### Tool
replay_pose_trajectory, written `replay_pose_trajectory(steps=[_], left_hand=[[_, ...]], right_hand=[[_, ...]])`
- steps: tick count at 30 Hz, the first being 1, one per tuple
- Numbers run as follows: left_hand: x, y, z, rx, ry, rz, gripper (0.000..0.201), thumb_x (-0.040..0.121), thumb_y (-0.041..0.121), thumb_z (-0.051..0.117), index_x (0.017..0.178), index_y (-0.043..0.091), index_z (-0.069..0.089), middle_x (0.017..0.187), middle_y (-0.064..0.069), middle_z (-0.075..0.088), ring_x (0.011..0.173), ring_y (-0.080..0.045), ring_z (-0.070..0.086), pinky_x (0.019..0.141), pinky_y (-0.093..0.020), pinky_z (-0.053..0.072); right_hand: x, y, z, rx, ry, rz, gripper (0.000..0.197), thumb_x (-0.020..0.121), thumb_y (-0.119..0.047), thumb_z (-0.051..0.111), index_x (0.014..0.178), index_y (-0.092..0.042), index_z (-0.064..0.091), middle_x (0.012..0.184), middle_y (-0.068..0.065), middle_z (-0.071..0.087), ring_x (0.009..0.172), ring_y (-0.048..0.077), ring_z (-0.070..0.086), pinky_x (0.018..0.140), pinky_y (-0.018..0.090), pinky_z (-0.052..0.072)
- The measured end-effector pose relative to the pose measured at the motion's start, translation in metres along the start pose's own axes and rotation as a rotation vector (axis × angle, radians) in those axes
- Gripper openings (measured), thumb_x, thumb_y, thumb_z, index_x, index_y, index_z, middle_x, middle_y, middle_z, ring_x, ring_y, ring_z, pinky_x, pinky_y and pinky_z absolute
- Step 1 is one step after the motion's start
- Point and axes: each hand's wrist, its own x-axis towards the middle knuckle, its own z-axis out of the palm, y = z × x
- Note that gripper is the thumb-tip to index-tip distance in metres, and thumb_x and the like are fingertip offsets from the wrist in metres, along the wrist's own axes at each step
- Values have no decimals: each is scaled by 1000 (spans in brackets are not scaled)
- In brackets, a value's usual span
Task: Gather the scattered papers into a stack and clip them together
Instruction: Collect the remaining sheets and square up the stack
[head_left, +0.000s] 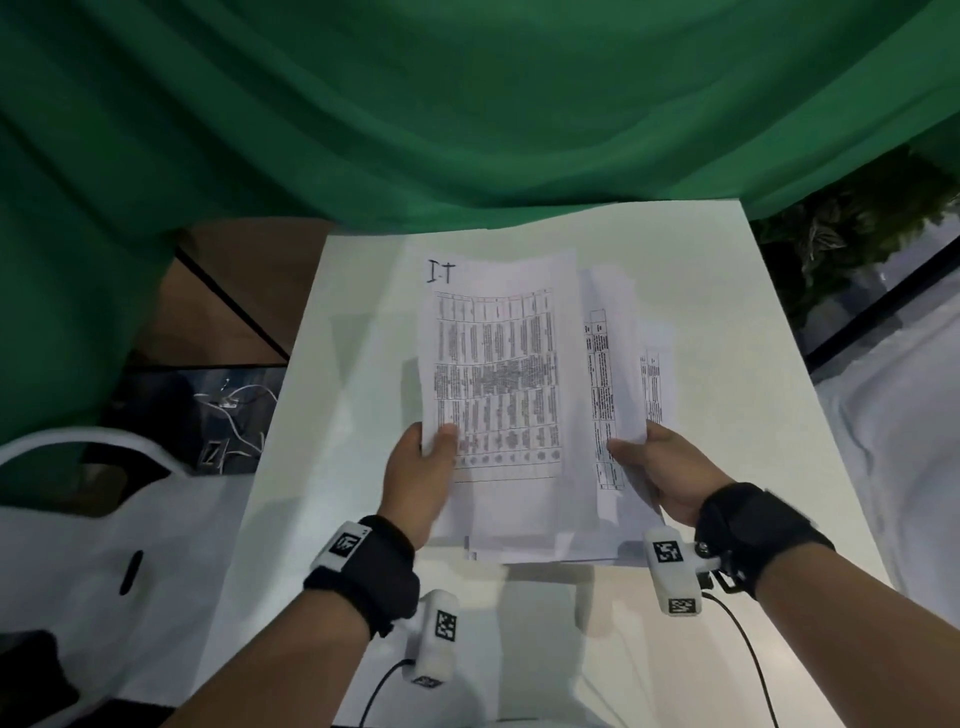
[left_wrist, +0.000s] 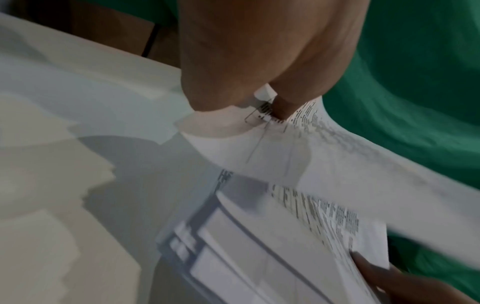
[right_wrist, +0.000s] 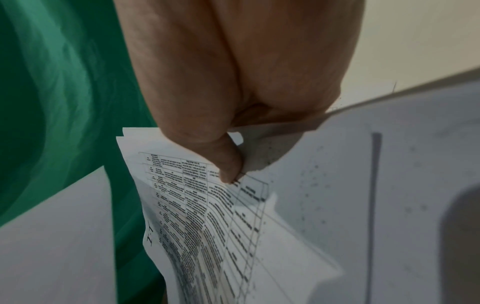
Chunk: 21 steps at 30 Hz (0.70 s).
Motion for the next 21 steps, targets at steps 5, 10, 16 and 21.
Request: replay_pose_trajectory(steps=[5, 10, 16, 21], left_hand=[[-1, 5, 27, 57, 20, -26, 13, 105, 31, 59, 115, 24, 63, 112, 10, 71, 102, -7, 66, 84, -27, 48], [10, -2, 22, -53, -73, -246, 56, 96, 41, 73, 135, 32, 33, 135, 0, 59, 119, -19, 58, 101, -36, 43], [27, -18, -1, -161, -417, -414, 97, 75, 63, 86, 157, 28, 47, 157, 14, 52, 151, -13, 39, 128, -49, 24], [21, -14, 7, -47, -329, -198, 37, 108, 37, 57, 144, 30, 55, 134, 17, 67, 124, -1, 58, 112, -32, 36]], right_hand=[[-9, -5, 8, -4, -75, -37, 24, 99, -8, 66, 122, -1, 69, 102, 19, 79, 88, 38, 76, 87, 55, 62], [-6, 1, 5, -15, -114, -19, 38, 98, 10, 47, 130, 1, 66, 124, 25, 75, 119, 46, 70, 109, 59, 52], [3, 3, 8, -29, -213, 29, 43, 92, 9, 45, 131, 2, 63, 124, 40, 65, 115, 63, 60, 106, 66, 49], [-3, -11, 16, 4, -257, 88, 15, 105, -10, 53, 107, -13, 68, 89, 12, 72, 75, 25, 69, 74, 35, 57]])
